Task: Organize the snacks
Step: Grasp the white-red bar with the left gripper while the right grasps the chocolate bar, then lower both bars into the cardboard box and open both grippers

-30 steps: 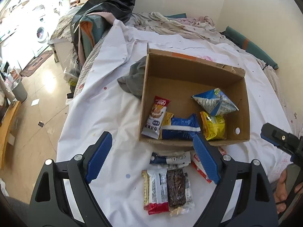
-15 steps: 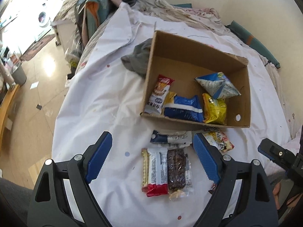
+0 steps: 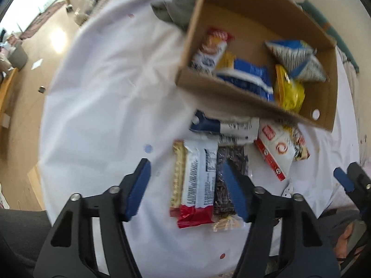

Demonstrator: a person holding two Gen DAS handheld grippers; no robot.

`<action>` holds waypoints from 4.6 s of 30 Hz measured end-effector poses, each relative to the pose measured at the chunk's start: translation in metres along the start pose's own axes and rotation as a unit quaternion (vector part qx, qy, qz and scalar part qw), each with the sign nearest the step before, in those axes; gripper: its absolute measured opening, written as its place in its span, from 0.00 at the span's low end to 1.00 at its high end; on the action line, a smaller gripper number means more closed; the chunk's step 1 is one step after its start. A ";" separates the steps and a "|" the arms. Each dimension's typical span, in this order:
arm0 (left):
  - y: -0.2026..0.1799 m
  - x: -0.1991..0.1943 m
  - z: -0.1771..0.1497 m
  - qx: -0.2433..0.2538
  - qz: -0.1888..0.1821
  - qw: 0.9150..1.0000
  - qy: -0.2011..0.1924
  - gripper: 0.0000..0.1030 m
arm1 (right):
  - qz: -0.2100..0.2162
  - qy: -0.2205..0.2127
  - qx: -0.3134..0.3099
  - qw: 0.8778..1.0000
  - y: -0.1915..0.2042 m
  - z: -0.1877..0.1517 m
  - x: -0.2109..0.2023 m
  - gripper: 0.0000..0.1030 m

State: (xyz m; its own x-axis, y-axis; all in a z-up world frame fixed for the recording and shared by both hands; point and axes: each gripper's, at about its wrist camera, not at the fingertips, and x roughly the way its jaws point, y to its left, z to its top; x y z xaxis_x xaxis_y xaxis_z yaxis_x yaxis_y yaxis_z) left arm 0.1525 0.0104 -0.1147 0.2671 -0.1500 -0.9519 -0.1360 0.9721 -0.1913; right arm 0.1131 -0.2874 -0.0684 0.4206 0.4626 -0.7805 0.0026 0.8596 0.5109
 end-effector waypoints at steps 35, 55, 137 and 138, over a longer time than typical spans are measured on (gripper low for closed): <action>-0.003 -0.023 -0.012 0.019 0.011 1.000 -0.019 0.26 | -0.083 0.217 -0.002 0.973 -0.015 -0.036 0.088 0.43; 0.001 -0.053 -0.004 0.017 0.002 0.996 -0.085 0.26 | -0.045 -0.033 -0.009 0.998 -0.003 -0.011 -0.014 0.15; -0.068 -0.022 0.104 0.113 0.002 0.981 -0.155 0.26 | -0.056 -0.035 -0.085 0.994 0.014 0.102 0.055 0.16; -0.069 -0.023 0.104 0.114 0.001 0.981 -0.156 0.26 | -0.057 -0.035 -0.085 0.994 0.014 0.102 0.055 0.16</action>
State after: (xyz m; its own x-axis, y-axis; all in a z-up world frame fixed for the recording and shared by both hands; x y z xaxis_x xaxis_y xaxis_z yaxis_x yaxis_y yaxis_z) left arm 0.2546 -0.0345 -0.0552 0.5512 -0.1192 -0.8258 0.0700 0.9929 -0.0965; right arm 0.2286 -0.2723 -0.0677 0.4885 0.3492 -0.7996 -0.0963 0.9324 0.3484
